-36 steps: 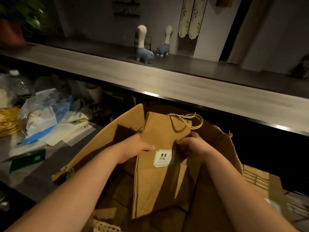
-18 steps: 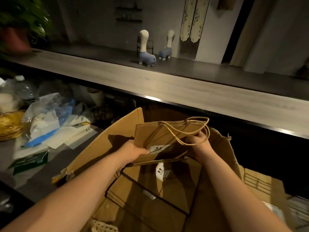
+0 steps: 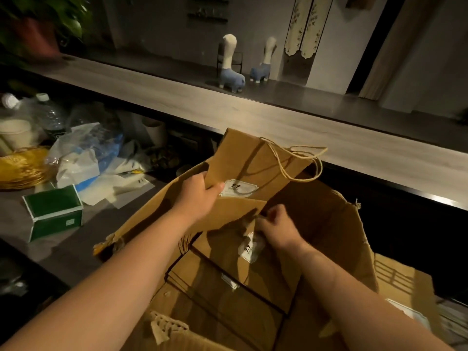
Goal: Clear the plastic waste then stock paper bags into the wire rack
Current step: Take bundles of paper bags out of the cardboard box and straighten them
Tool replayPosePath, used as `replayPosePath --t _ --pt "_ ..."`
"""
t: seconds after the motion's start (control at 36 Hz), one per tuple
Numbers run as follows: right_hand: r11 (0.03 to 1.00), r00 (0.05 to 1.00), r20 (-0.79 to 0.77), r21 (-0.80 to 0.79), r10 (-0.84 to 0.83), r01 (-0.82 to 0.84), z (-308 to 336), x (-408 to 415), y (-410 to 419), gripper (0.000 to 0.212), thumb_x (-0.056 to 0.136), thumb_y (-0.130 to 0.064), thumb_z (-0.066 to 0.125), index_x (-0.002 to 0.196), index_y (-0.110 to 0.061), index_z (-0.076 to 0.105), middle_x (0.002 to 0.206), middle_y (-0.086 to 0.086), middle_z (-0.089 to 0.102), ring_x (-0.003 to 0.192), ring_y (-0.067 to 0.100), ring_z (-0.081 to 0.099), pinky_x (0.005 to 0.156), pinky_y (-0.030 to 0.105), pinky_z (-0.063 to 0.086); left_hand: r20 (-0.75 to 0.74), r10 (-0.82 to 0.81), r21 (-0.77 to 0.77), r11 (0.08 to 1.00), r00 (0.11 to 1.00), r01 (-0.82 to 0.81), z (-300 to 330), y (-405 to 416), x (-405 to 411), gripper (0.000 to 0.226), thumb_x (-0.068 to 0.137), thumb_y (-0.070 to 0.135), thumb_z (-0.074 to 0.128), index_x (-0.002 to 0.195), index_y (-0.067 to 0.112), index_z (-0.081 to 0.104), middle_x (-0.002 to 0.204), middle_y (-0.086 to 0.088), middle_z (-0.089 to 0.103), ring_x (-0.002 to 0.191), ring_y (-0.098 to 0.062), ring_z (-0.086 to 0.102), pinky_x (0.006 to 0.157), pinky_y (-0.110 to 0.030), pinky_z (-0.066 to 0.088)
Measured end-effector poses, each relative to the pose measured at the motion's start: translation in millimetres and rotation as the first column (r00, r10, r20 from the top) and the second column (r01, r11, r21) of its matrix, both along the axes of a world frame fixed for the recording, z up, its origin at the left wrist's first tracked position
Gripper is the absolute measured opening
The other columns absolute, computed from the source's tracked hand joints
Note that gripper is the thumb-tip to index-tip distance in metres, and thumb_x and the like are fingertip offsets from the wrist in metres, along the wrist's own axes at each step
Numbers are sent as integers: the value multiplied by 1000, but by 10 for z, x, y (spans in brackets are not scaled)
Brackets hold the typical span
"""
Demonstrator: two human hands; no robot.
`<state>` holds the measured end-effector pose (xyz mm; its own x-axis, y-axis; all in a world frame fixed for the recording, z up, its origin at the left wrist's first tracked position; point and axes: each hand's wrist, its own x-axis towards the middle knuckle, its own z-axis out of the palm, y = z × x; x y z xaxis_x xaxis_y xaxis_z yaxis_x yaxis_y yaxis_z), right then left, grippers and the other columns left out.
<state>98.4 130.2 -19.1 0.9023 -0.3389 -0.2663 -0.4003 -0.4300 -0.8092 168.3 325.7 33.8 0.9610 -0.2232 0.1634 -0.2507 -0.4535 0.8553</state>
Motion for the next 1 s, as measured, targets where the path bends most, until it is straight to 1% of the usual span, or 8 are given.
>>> replayPosePath --t 0.06,0.11,0.17,0.25,0.33,0.53,0.69,1.0 --pt "920 942 -225 -248 250 -304 -187 -55 161 73 86 -43 68 146 -23 31 143 4 44 126 24 50 100 38 48 21 16 -4 1000 1000 -16 28 21 -9 21 95 25 57 74 27 55 72 6 59 69 -11 58 57 -24 39" --pt "741 835 -411 -414 367 -529 -353 -107 308 92 80 -55 70 152 -25 21 155 7 30 139 30 34 109 46 40 27 30 -6 1000 999 -30 55 30 -15 22 95 27 56 73 28 54 71 7 59 67 -13 58 56 -24 39" --pt "592 761 -517 -491 392 -639 -440 -156 416 104 77 -60 70 155 -23 11 159 9 21 144 34 24 110 48 39 28 14 -12 1000 1000 -14 83 17 -18 21 95 29 56 74 29 54 72 6 60 67 -15 59 57 -26 43" --pt "488 741 -548 -560 388 -670 -512 -209 530 99 81 -56 69 154 -21 12 154 11 26 138 35 31 101 46 47 15 -26 1 1000 1000 26 102 12 -30 10 96 31 54 87 27 59 83 5 64 75 -9 61 61 -25 50" --pt "451 738 -553 -584 387 -675 -562 -225 579 86 86 -47 67 151 -20 19 148 9 31 133 32 38 96 44 50 13 -59 -19 998 998 59 95 31 -30 16 96 31 54 107 22 61 92 9 64 82 -2 61 61 -16 47" --pt "441 738 -535 -592 412 -675 -574 -215 577 78 88 -44 64 149 -20 23 146 10 33 130 31 40 93 42 52 58 -50 -24 998 997 51 122 37 -34 17 97 30 54 88 17 62 83 -4 67 74 -19 65 62 -28 56" --pt "392 693 -574 -572 436 -721 -557 -191 550 72 90 -40 62 147 -18 24 145 13 35 129 33 41 95 43 50 55 -40 -41 998 998 42 141 26 -25 18 96 31 54 94 16 64 87 -5 69 78 -22 67 69 -41 59" --pt "385 668 -606 -545 431 -744 -530 -180 589 58 94 -31 58 143 -14 31 137 15 44 121 32 50 90 41 50 57 -43 -62 997 997 47 134 -9 -7 20 97 29 55 100 12 65 89 -2 70 78 -17 67 68 -36 60"
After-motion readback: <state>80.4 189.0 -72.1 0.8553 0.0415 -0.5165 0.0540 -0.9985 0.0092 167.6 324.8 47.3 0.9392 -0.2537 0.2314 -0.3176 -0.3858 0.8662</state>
